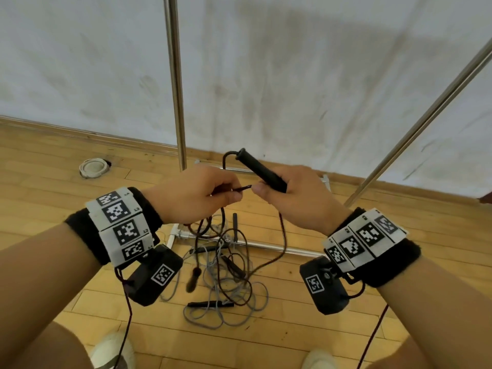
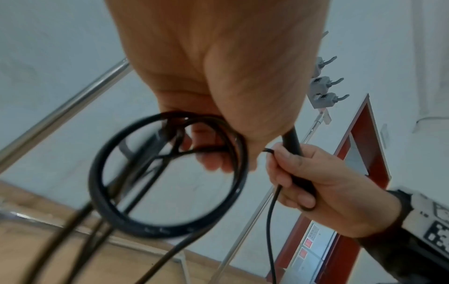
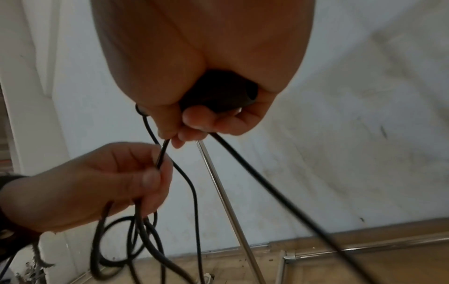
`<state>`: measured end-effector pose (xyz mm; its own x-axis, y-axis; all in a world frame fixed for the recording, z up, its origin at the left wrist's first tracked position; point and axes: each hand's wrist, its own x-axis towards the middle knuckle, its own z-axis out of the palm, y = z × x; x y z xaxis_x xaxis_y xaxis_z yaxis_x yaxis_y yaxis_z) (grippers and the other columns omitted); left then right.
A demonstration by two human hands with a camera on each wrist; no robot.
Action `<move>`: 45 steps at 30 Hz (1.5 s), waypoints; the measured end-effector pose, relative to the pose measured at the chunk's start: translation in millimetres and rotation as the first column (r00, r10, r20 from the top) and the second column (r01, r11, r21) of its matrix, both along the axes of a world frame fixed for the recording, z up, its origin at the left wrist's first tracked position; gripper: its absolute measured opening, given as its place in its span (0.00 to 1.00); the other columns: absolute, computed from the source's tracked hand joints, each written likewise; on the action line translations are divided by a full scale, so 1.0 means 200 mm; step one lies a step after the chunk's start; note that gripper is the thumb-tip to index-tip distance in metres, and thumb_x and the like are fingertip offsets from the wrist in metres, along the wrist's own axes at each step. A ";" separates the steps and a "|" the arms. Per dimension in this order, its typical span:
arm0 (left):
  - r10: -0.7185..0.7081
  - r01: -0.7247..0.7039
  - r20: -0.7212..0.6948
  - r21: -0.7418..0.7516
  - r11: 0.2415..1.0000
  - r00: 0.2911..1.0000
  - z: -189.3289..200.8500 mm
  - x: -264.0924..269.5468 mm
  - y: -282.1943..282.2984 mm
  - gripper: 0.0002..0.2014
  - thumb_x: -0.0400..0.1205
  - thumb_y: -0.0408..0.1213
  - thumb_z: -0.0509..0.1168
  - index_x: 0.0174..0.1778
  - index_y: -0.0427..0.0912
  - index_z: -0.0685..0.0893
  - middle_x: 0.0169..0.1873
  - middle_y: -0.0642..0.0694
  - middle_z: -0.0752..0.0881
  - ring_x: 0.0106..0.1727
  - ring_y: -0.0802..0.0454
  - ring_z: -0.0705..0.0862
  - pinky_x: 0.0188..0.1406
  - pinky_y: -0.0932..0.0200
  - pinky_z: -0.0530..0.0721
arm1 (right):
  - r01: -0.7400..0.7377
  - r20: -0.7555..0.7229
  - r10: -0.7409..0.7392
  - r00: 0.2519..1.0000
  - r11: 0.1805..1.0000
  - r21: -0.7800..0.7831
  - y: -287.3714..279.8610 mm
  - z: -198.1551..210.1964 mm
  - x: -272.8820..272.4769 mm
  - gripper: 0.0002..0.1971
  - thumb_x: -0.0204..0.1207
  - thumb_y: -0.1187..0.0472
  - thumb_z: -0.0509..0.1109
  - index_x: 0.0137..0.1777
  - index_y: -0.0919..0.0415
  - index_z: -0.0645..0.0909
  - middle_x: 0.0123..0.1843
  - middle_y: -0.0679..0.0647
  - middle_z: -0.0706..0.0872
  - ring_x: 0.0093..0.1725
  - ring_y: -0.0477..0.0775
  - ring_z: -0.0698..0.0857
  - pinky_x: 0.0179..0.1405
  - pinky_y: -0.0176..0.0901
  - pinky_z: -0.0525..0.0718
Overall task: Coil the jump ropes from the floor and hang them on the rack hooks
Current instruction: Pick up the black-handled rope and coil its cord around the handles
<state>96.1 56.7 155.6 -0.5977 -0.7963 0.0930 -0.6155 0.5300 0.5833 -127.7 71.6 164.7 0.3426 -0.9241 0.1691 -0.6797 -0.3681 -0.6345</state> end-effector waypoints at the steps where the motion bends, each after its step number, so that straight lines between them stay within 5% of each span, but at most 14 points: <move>1: 0.002 -0.002 0.053 0.002 1.000 0.999 0.00 0.02 0.00 0.05 0.85 0.46 0.64 0.44 0.55 0.83 0.32 0.53 0.84 0.34 0.58 0.81 0.32 0.66 0.76 | 0.024 -0.001 -0.024 1.000 0.999 -0.027 -0.01 0.01 -0.01 0.15 0.80 0.50 0.71 0.36 0.58 0.79 0.23 0.44 0.74 0.23 0.43 0.73 0.26 0.32 0.71; 6: 0.027 -0.038 0.251 0.040 0.998 0.968 -0.04 0.07 -0.03 0.06 0.83 0.39 0.64 0.47 0.57 0.81 0.44 0.58 0.87 0.46 0.59 0.84 0.50 0.50 0.86 | 0.115 0.059 -0.110 0.992 0.989 -0.097 -0.03 0.06 -0.06 0.16 0.79 0.48 0.71 0.33 0.56 0.79 0.25 0.44 0.74 0.24 0.43 0.72 0.25 0.29 0.69; 14: 0.101 -0.115 0.400 0.011 0.993 0.911 -0.11 0.10 -0.08 0.03 0.86 0.46 0.61 0.48 0.59 0.78 0.43 0.58 0.85 0.46 0.55 0.83 0.50 0.50 0.84 | 0.208 0.219 -0.157 0.963 0.950 -0.234 -0.05 0.11 -0.16 0.15 0.78 0.51 0.73 0.35 0.59 0.83 0.23 0.52 0.76 0.22 0.45 0.72 0.24 0.29 0.70; 17: 0.107 -0.144 0.463 0.046 0.989 0.880 -0.12 0.11 -0.10 0.09 0.87 0.49 0.59 0.49 0.52 0.82 0.42 0.53 0.86 0.44 0.53 0.83 0.50 0.48 0.84 | 0.306 0.309 -0.239 0.921 0.933 -0.189 -0.08 0.13 -0.23 0.17 0.74 0.43 0.72 0.38 0.59 0.83 0.30 0.60 0.82 0.26 0.61 0.77 0.27 0.50 0.79; 19: 0.111 -0.143 0.432 0.042 0.989 0.895 -0.13 0.12 -0.10 0.11 0.88 0.49 0.58 0.49 0.50 0.83 0.43 0.52 0.86 0.45 0.51 0.84 0.51 0.46 0.84 | 0.310 0.288 -0.264 0.921 0.942 -0.126 -0.08 0.11 -0.27 0.12 0.73 0.45 0.72 0.41 0.54 0.86 0.31 0.55 0.84 0.28 0.60 0.79 0.31 0.55 0.81; 21: 0.108 -0.135 0.378 0.045 0.990 0.919 -0.13 0.10 -0.09 0.11 0.88 0.49 0.57 0.48 0.52 0.82 0.43 0.52 0.86 0.46 0.52 0.84 0.51 0.46 0.83 | 0.296 0.197 -0.268 0.943 0.947 -0.128 -0.08 0.09 -0.28 0.03 0.75 0.52 0.75 0.47 0.43 0.87 0.41 0.41 0.87 0.37 0.44 0.83 0.39 0.46 0.80; 23: 0.081 -0.110 0.285 0.089 0.990 0.955 -0.12 0.09 -0.07 0.10 0.89 0.47 0.56 0.45 0.55 0.80 0.41 0.55 0.87 0.43 0.55 0.84 0.46 0.51 0.83 | 0.258 0.122 -0.242 0.963 0.956 -0.138 -0.07 0.06 -0.26 0.09 0.77 0.55 0.75 0.54 0.41 0.86 0.49 0.39 0.87 0.42 0.36 0.83 0.42 0.33 0.76; 28: 0.014 -0.021 0.070 0.095 0.995 0.997 -0.06 0.01 -0.02 0.10 0.89 0.47 0.56 0.44 0.57 0.79 0.32 0.55 0.84 0.32 0.60 0.82 0.32 0.63 0.83 | 0.107 0.115 -0.110 0.987 0.994 0.026 -0.01 0.02 -0.14 0.06 0.79 0.54 0.72 0.54 0.46 0.86 0.31 0.35 0.84 0.23 0.37 0.78 0.25 0.27 0.73; 31: -0.046 0.050 -0.045 0.087 0.995 0.998 -0.03 -0.03 0.01 0.10 0.88 0.46 0.57 0.48 0.52 0.82 0.32 0.50 0.82 0.31 0.61 0.81 0.32 0.70 0.79 | -0.010 0.116 0.003 0.993 0.998 0.061 0.01 0.01 -0.06 0.09 0.80 0.56 0.72 0.59 0.49 0.85 0.27 0.34 0.80 0.23 0.39 0.77 0.25 0.27 0.72; 34: -0.111 0.122 -0.102 0.106 0.987 0.989 0.00 -0.04 0.03 0.09 0.89 0.45 0.58 0.49 0.54 0.83 0.35 0.51 0.82 0.30 0.61 0.80 0.31 0.72 0.77 | -0.055 0.103 0.050 0.993 0.997 0.046 0.03 0.01 -0.01 0.05 0.81 0.55 0.71 0.54 0.50 0.86 0.28 0.40 0.78 0.26 0.40 0.76 0.30 0.38 0.75; 40: -0.058 0.055 0.050 0.066 0.996 0.997 -0.03 0.02 -0.01 0.12 0.85 0.55 0.57 0.44 0.57 0.84 0.32 0.54 0.83 0.35 0.60 0.82 0.33 0.67 0.78 | -0.067 -0.017 0.068 0.998 0.997 0.026 0.02 0.02 0.00 0.10 0.80 0.52 0.71 0.41 0.55 0.80 0.28 0.44 0.76 0.26 0.42 0.74 0.31 0.38 0.73; 45: -0.057 0.083 0.202 -0.118 0.990 0.978 -0.08 0.05 -0.05 0.03 0.84 0.44 0.66 0.46 0.55 0.85 0.43 0.61 0.80 0.47 0.60 0.78 0.49 0.55 0.79 | 0.016 0.051 -0.013 0.999 0.998 -0.057 0.02 0.05 0.00 0.09 0.79 0.52 0.72 0.41 0.55 0.83 0.28 0.45 0.79 0.27 0.40 0.76 0.29 0.26 0.73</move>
<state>105.9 47.6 139.1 -0.6680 -0.7414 0.0638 -0.6707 0.6370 0.3798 -128.1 75.4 175.2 0.3188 -0.9172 0.2389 -0.6525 -0.3952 -0.6466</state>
